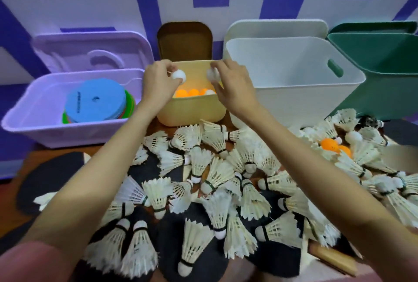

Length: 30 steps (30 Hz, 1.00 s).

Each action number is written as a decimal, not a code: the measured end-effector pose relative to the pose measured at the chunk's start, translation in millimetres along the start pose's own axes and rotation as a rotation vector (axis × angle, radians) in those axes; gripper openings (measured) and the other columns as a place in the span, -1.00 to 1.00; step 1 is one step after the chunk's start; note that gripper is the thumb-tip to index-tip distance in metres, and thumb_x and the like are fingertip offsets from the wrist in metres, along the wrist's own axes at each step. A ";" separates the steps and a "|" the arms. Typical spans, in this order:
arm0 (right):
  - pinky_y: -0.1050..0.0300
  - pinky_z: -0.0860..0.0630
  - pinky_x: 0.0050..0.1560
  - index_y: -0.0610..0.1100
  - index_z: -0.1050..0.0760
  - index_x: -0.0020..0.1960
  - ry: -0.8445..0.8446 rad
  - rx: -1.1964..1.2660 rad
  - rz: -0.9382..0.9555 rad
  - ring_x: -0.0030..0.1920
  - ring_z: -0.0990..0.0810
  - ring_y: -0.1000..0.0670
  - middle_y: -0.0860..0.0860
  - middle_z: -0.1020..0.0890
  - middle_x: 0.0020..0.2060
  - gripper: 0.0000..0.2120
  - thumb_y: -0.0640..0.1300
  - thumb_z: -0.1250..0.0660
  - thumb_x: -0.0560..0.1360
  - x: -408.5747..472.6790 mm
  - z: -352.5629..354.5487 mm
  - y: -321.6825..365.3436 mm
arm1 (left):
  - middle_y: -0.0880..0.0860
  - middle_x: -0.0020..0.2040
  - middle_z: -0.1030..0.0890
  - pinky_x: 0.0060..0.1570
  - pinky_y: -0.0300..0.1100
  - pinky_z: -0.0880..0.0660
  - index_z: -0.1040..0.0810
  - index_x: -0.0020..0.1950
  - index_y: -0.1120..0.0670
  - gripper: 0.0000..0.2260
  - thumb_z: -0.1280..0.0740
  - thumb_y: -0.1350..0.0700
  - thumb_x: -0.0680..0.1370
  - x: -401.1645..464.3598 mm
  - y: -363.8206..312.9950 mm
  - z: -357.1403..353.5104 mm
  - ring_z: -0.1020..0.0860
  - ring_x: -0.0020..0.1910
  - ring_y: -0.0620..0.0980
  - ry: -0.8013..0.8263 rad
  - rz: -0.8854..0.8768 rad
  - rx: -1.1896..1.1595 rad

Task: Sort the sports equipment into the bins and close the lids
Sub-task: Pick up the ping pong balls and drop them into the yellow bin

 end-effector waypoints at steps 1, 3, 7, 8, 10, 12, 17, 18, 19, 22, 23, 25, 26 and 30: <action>-0.09 -0.38 0.05 -0.23 -0.46 0.26 0.018 -0.011 -0.004 0.10 -0.51 -0.23 -0.17 -0.56 0.12 -0.65 -0.27 -0.27 0.47 6.2 -6.5 0.0 | 0.10 0.05 -0.66 0.04 -0.08 -0.51 -0.63 0.11 0.14 -0.71 -0.47 0.12 0.41 3.3 3.8 -2.0 -0.60 0.01 0.07 0.010 -0.013 0.012; -0.08 -0.37 0.12 -0.23 -0.43 0.30 0.035 -0.016 -0.012 0.15 -0.50 -0.22 -0.17 -0.53 0.18 -0.62 -0.25 -0.29 0.48 10.2 -12.9 1.1 | 0.11 0.09 -0.65 0.07 -0.09 -0.51 -0.61 0.15 0.17 -0.70 -0.44 0.14 0.44 7.3 10.0 -4.7 -0.59 0.02 0.07 0.024 -0.025 0.016; -0.02 -0.33 0.17 -0.21 -0.46 0.25 -0.034 0.032 0.017 0.18 -0.49 -0.15 -0.13 -0.54 0.16 -0.67 -0.18 -0.29 0.51 -8.5 0.2 1.3 | 0.08 0.04 -0.66 0.08 -0.07 -0.52 -0.62 0.14 0.17 -0.74 -0.37 0.13 0.48 2.4 5.4 -8.7 -0.61 -0.02 0.02 0.014 -0.083 -0.028; -0.01 -0.32 0.17 -0.20 -0.47 0.23 -0.063 0.037 0.016 0.16 -0.49 -0.14 -0.13 -0.54 0.14 -0.69 -0.17 -0.28 0.50 -17.5 7.4 -2.4 | 0.06 0.03 -0.66 0.06 -0.07 -0.53 -0.62 0.13 0.16 -0.75 -0.36 0.13 0.48 -2.0 -1.4 -9.8 -0.61 -0.03 0.00 0.012 -0.113 -0.049; 0.02 -0.31 0.15 -0.19 -0.48 0.20 -0.104 0.028 -0.005 0.13 -0.49 -0.11 -0.10 -0.54 0.10 -0.71 -0.16 -0.26 0.50 -38.9 22.8 -15.4 | 0.03 0.00 -0.67 0.01 -0.07 -0.55 -0.63 0.10 0.14 -0.76 -0.34 0.13 0.47 -13.8 -21.0 -10.9 -0.62 -0.06 -0.04 -0.009 -0.193 -0.094; 0.04 -0.31 0.13 -0.19 -0.47 0.19 -0.125 0.009 -0.043 0.11 -0.49 -0.09 -0.09 -0.54 0.08 -0.72 -0.16 -0.25 0.51 -63.8 39.7 -34.6 | 0.01 -0.03 -0.68 -0.04 -0.09 -0.56 -0.63 0.07 0.14 -0.79 -0.32 0.15 0.48 -28.4 -47.2 -11.7 -0.62 -0.10 -0.08 -0.033 -0.293 -0.150; -0.01 -0.34 0.14 -0.21 -0.47 0.20 -0.103 -0.063 -0.268 0.10 -0.51 -0.14 -0.13 -0.54 0.08 -0.72 -0.19 -0.28 0.49 -129.9 80.2 -118.9 | 0.01 -0.03 -0.66 -0.06 -0.15 -0.56 -0.63 0.07 0.15 -0.82 -0.31 0.18 0.51 -69.0 -118.0 -30.1 -0.61 -0.12 -0.10 0.030 -0.500 -0.287; -0.01 -0.35 0.13 -0.22 -0.48 0.19 -0.095 -0.085 -0.331 0.09 -0.52 -0.16 -0.14 -0.55 0.07 -0.72 -0.21 -0.29 0.48 -142.5 88.8 -138.9 | 0.01 -0.04 -0.66 -0.07 -0.15 -0.56 -0.62 0.06 0.16 -0.83 -0.31 0.21 0.50 -77.9 -132.0 -37.1 -0.60 -0.14 -0.10 0.056 -0.539 -0.318; -0.03 -0.37 0.11 -0.24 -0.49 0.16 -0.090 -0.103 -0.392 0.07 -0.53 -0.18 -0.16 -0.56 0.04 -0.73 -0.23 -0.30 0.47 -154.7 97.6 -158.7 | 0.02 -0.06 -0.66 -0.07 -0.14 -0.56 -0.62 0.05 0.17 -0.83 -0.31 0.22 0.50 -87.0 -145.8 -45.1 -0.60 -0.15 -0.10 0.085 -0.584 -0.342; -0.07 -0.46 0.06 -0.27 -0.53 0.07 -0.072 -0.137 -0.562 0.00 -0.56 -0.23 -0.20 -0.62 -0.04 -0.78 -0.30 -0.31 0.44 -188.0 122.1 -209.7 | 0.04 -0.06 -0.65 -0.07 -0.13 -0.55 -0.61 0.05 0.17 -0.84 -0.29 0.20 0.51 -117.4 -184.6 -77.9 -0.59 -0.13 -0.07 0.206 -0.740 -0.329; -0.08 -0.49 0.05 -0.28 -0.54 0.06 -0.052 -0.140 -0.598 -0.01 -0.57 -0.22 -0.20 -0.63 -0.05 -0.79 -0.31 -0.31 0.43 -196.9 127.3 -223.4 | 0.04 -0.05 -0.65 -0.06 -0.12 -0.54 -0.60 0.06 0.17 -0.83 -0.28 0.18 0.52 -127.6 -195.4 -92.4 -0.59 -0.10 -0.04 0.259 -0.794 -0.289; -0.08 -0.52 0.02 -0.28 -0.55 0.04 0.018 -0.138 -0.616 -0.02 -0.58 -0.22 -0.20 -0.64 -0.05 -0.80 -0.33 -0.31 0.42 -209.4 131.4 -244.6 | 0.06 0.01 -0.64 -0.02 -0.08 -0.53 -0.58 0.11 0.16 -0.79 -0.25 0.13 0.54 -145.6 -213.4 -125.3 -0.59 -0.02 0.04 0.381 -0.870 -0.189; -0.08 -0.53 0.01 -0.29 -0.55 0.04 0.069 -0.134 -0.601 -0.03 -0.59 -0.22 -0.20 -0.64 -0.06 -0.80 -0.34 -0.32 0.42 -212.9 129.5 -251.8 | 0.07 0.05 -0.63 0.01 -0.05 -0.52 -0.57 0.14 0.15 -0.77 -0.25 0.11 0.55 -152.2 -221.5 -141.8 -0.58 0.02 0.06 0.447 -0.888 -0.149; -0.06 -0.52 -0.01 -0.29 -0.56 0.06 0.326 -0.191 -0.470 -0.01 -0.57 -0.22 -0.20 -0.63 -0.03 -0.78 -0.31 -0.35 0.41 -214.9 103.0 -264.0 | 0.09 0.23 -0.58 0.20 -0.03 -0.42 -0.52 0.28 0.13 -0.71 -0.28 0.11 0.58 -162.1 -251.6 -205.2 -0.52 0.21 0.06 0.683 -0.875 -0.029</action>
Point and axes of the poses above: each hand's wrist, its own x-axis towards the middle knuckle, its own z-axis out of the back of the hand, y = z × x, the point moved 7 cm from there along x, towards the middle knuckle
